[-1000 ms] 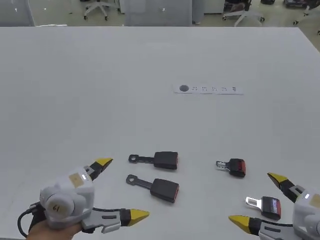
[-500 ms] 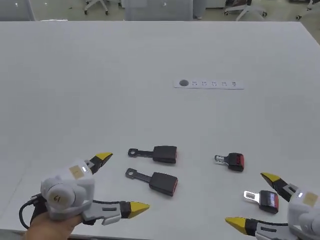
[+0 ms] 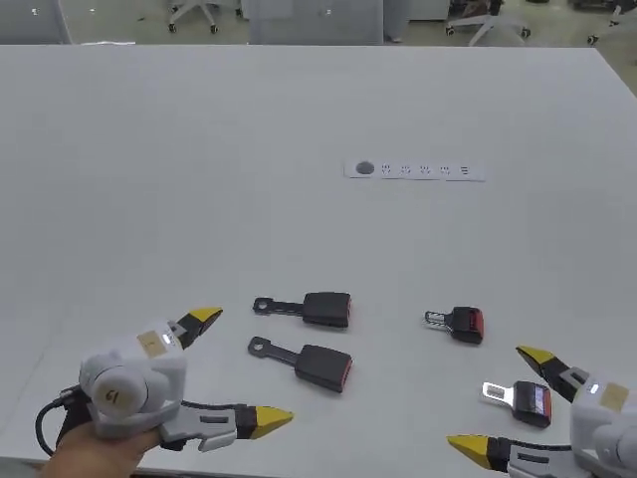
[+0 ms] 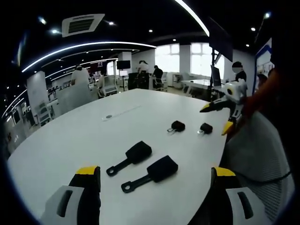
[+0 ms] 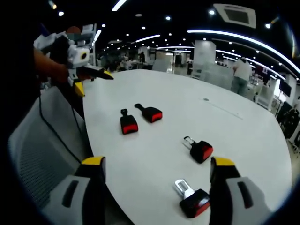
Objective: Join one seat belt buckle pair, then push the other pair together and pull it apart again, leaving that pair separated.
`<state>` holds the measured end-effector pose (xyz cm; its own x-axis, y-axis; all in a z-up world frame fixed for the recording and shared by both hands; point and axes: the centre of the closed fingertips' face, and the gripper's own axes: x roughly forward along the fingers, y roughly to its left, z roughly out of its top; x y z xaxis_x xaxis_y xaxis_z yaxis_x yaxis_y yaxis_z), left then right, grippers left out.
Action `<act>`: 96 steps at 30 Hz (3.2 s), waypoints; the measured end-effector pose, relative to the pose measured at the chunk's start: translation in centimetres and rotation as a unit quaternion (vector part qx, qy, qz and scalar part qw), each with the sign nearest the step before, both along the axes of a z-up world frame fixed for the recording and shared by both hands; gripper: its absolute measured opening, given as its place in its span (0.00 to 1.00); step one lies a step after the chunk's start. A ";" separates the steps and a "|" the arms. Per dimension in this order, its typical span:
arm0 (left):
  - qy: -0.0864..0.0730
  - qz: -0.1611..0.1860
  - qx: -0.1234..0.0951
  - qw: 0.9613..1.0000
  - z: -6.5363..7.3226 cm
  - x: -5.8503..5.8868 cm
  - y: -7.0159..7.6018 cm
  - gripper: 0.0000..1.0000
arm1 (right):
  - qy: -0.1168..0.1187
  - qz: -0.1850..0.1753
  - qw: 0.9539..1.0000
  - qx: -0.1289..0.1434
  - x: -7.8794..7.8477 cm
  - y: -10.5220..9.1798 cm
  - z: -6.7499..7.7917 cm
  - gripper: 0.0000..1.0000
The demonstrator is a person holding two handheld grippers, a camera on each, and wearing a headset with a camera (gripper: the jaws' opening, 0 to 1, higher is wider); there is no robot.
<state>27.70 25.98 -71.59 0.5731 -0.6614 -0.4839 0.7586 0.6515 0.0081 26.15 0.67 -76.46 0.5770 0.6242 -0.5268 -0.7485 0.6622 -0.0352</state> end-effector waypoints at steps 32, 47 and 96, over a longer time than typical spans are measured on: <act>0.015 -0.017 0.019 1.000 -1.1 0.8 -0.5 1.00 | 0.019 0.006 1.000 -0.009 0.6 -0.7 -1.3 0.93; 0.034 -0.047 0.043 0.997 -3.0 1.1 -1.5 0.99 | 0.041 0.011 0.999 -0.016 0.9 -2.4 -2.5 0.91; 0.080 -0.215 0.159 0.960 -10.0 3.5 -4.1 0.77 | 0.140 0.104 0.980 -0.095 1.0 -8.7 -7.7 0.67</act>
